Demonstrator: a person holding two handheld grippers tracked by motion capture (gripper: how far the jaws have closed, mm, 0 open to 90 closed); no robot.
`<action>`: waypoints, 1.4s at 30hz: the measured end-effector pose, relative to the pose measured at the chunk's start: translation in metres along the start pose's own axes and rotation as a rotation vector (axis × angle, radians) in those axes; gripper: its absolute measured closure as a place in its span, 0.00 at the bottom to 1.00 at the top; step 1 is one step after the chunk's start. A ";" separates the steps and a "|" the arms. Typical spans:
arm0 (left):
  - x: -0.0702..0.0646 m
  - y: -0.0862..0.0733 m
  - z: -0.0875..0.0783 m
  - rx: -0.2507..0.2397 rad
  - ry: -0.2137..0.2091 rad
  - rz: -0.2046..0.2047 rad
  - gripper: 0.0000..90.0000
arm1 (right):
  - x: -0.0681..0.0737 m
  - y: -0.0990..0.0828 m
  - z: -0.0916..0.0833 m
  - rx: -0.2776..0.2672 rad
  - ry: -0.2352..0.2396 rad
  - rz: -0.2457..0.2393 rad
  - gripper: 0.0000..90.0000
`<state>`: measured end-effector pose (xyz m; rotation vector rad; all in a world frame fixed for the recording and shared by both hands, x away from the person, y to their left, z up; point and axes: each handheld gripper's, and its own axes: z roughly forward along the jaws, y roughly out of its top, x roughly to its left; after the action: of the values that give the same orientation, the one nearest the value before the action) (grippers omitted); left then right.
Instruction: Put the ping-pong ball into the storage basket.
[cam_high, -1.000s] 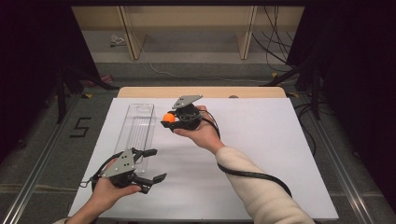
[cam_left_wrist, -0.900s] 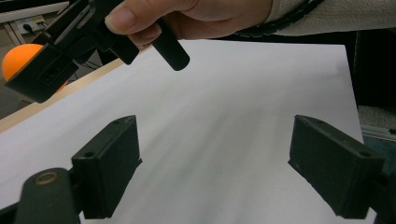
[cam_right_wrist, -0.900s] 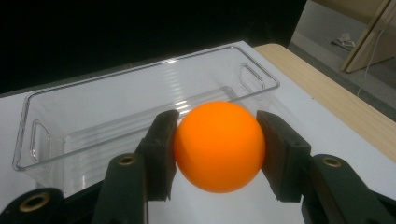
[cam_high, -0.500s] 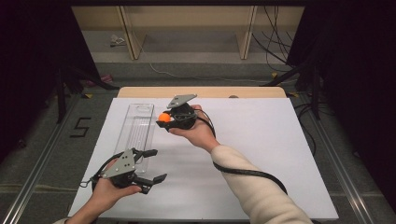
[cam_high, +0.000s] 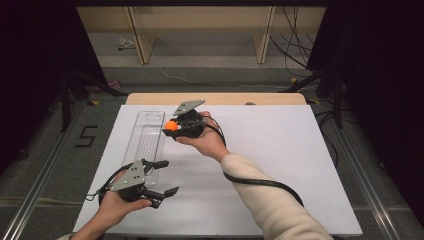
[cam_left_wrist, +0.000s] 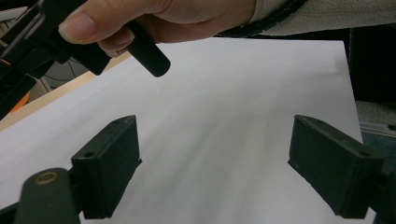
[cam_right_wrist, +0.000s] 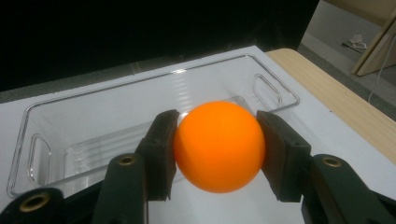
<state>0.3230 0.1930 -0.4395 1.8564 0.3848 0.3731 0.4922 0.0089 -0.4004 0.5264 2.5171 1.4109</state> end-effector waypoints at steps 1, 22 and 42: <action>0.000 0.000 0.000 0.000 -0.001 0.000 0.18 | 0.000 0.000 0.001 0.000 0.000 -0.002 0.57; -0.001 0.000 0.001 0.007 -0.003 0.009 0.18 | 0.002 0.011 0.016 0.011 0.013 -0.011 0.57; -0.001 0.000 0.001 0.008 -0.005 0.011 0.18 | 0.003 0.022 0.028 0.016 0.018 -0.013 0.57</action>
<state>0.3221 0.1919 -0.4398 1.8676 0.3726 0.3748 0.5039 0.0424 -0.3960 0.5011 2.5427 1.3986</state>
